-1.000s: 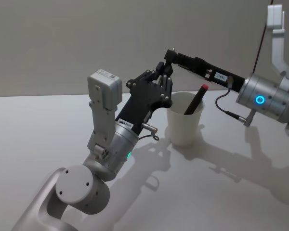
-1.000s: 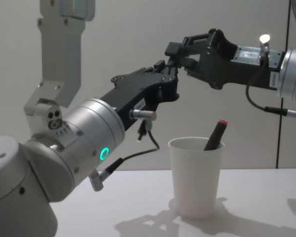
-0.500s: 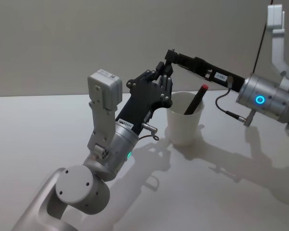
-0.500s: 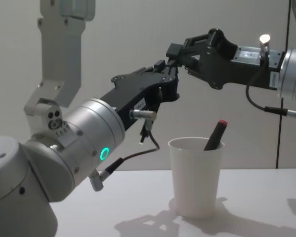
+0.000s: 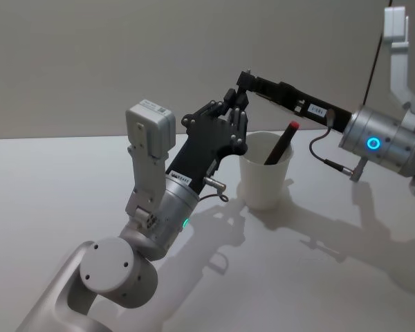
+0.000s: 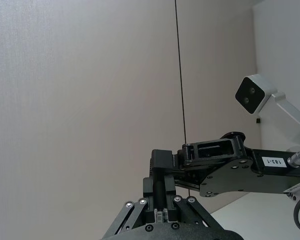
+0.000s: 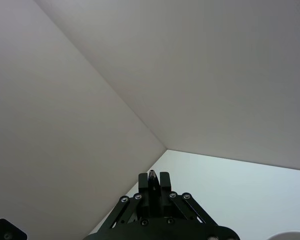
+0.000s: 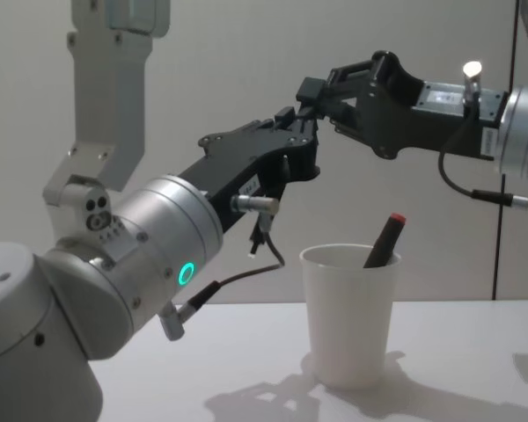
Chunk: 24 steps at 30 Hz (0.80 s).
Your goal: Place the pen into the pen holder.
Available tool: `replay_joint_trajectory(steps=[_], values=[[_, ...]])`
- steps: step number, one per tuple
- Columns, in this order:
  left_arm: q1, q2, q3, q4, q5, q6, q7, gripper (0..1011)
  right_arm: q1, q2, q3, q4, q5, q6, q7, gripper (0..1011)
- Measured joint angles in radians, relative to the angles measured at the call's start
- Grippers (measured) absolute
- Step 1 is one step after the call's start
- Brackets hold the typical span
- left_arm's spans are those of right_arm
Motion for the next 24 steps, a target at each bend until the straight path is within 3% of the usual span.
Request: replay_joint_trajectory(steps=[24], values=[[0.000,0.000,0.000,0.000,0.000,0.000,0.000,130,0.000,0.000,0.000,0.000,0.000,0.000,0.000,120]])
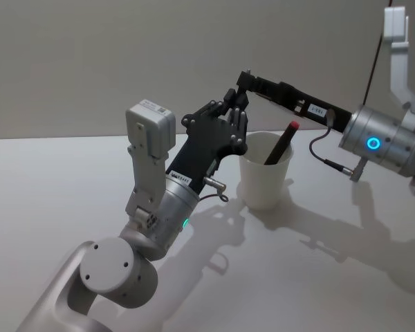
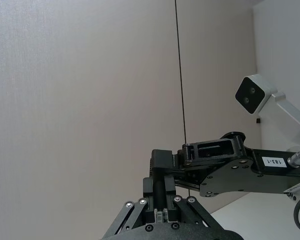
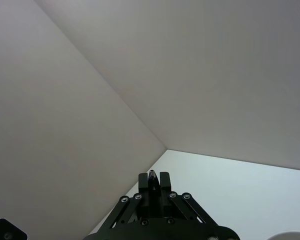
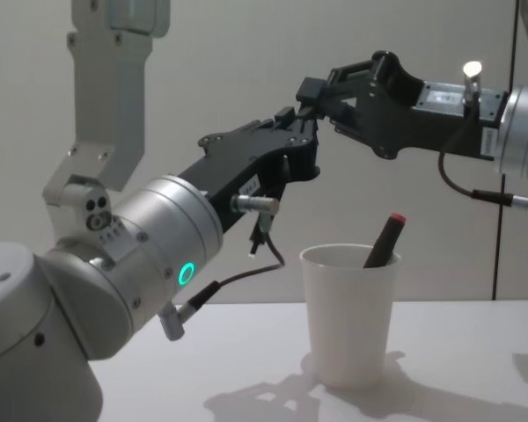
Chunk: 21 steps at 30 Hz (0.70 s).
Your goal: Place the pen into the pen holder.
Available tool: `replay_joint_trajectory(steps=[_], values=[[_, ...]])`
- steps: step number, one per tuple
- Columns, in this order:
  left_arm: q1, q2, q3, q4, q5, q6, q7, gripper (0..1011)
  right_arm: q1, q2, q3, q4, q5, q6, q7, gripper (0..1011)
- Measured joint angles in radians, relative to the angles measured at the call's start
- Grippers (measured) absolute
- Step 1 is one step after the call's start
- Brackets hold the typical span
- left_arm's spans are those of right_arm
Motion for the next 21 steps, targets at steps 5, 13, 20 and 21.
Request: replay_joint_trajectory(steps=[5,13,20,21], values=[[0.000,0.000,0.000,0.000,0.000,0.000,0.000,130,0.000,0.000,0.000,0.000,0.000,0.000,0.000,120],[0.000,0.000,0.000,0.000,0.000,0.001,0.001,154,0.000,0.000,0.000,0.000,0.000,0.000,0.000,120],[0.000,0.000,0.000,0.000,-0.001,0.001,0.001,348,0.000,0.000,0.000,0.000,0.000,0.000,0.001,120],[0.000,0.000,0.000,0.000,-0.001,0.001,0.001,373,0.000,0.000,0.000,0.000,0.000,0.000,0.001,120]])
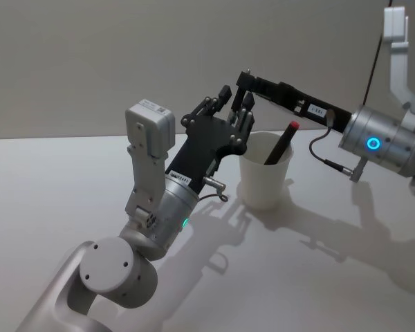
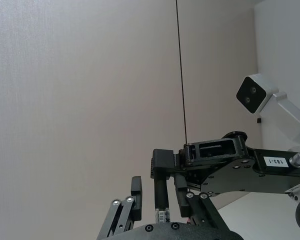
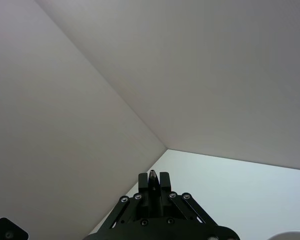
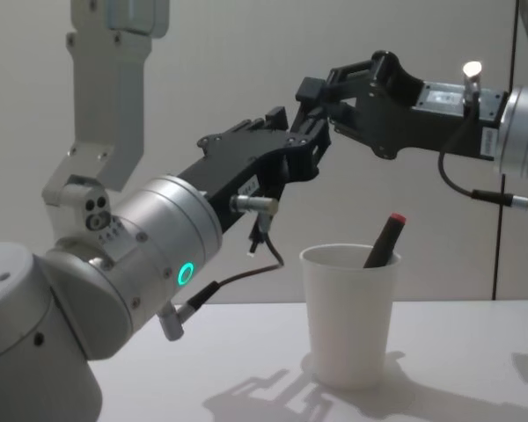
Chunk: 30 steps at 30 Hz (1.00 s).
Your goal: Place the pen into the pen holder.
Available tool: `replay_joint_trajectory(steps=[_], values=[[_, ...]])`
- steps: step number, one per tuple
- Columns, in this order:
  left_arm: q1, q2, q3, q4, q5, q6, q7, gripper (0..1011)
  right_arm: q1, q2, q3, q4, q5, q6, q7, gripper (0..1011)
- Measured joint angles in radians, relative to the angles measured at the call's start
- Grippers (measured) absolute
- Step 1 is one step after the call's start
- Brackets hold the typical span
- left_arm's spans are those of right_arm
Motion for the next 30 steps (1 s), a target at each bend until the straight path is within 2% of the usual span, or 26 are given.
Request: replay_joint_trajectory(steps=[6,8,14,15,20,22,30], values=[[0.000,0.000,0.000,0.000,0.000,0.000,0.000,574,0.000,0.000,0.000,0.000,0.000,0.000,0.000,120],[0.000,0.000,0.000,0.000,0.000,0.000,0.000,603,0.000,0.000,0.000,0.000,0.000,0.000,0.000,120],[0.000,0.000,0.000,0.000,0.000,0.000,0.000,823,0.000,0.000,0.000,0.000,0.000,0.000,0.000,119],[0.000,0.000,0.000,0.000,0.000,0.000,0.000,823,0.000,0.000,0.000,0.000,0.000,0.000,0.000,120],[0.000,0.000,0.000,0.000,0.000,-0.001,0.000,973,0.000,0.000,0.000,0.000,0.000,-0.002,0.000,120],[0.000,0.000,0.000,0.000,0.001,-0.001,0.000,999,0.000,0.001,0.000,0.000,0.000,-0.005,-0.001,120],[0.000,0.000,0.000,0.000,0.001,-0.001,-0.001,1001,0.003,0.005,0.003,-0.002,-0.014,-0.039,-0.026,120]])
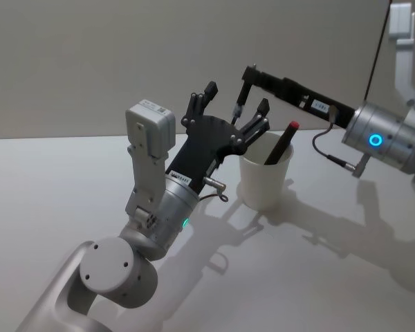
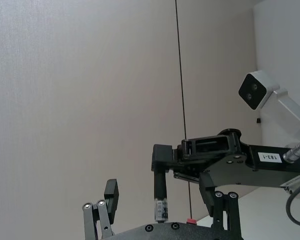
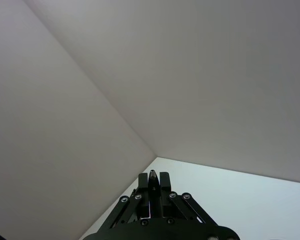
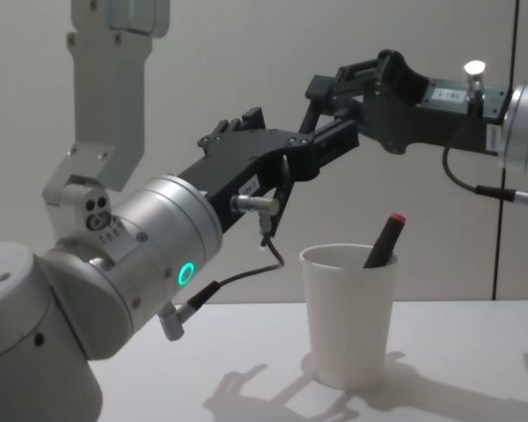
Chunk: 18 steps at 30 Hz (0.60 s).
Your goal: Place the pen into the pen holder.
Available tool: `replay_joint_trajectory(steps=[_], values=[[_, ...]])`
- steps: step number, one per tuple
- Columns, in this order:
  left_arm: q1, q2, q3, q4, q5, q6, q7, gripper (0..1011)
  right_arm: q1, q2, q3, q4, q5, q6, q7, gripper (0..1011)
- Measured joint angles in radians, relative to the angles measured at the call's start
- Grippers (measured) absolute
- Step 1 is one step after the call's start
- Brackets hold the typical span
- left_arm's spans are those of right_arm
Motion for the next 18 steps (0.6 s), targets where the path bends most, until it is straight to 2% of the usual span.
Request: replay_joint_trajectory(steps=[9,18], values=[[0.000,0.000,0.000,0.000,0.000,0.000,0.000,1001,0.017,0.004,0.010,0.026,-0.016,-0.031,-0.011,120],[0.000,0.000,0.000,0.000,0.000,0.000,0.000,1001,0.036,0.009,0.019,0.057,-0.012,-0.032,0.004,120]])
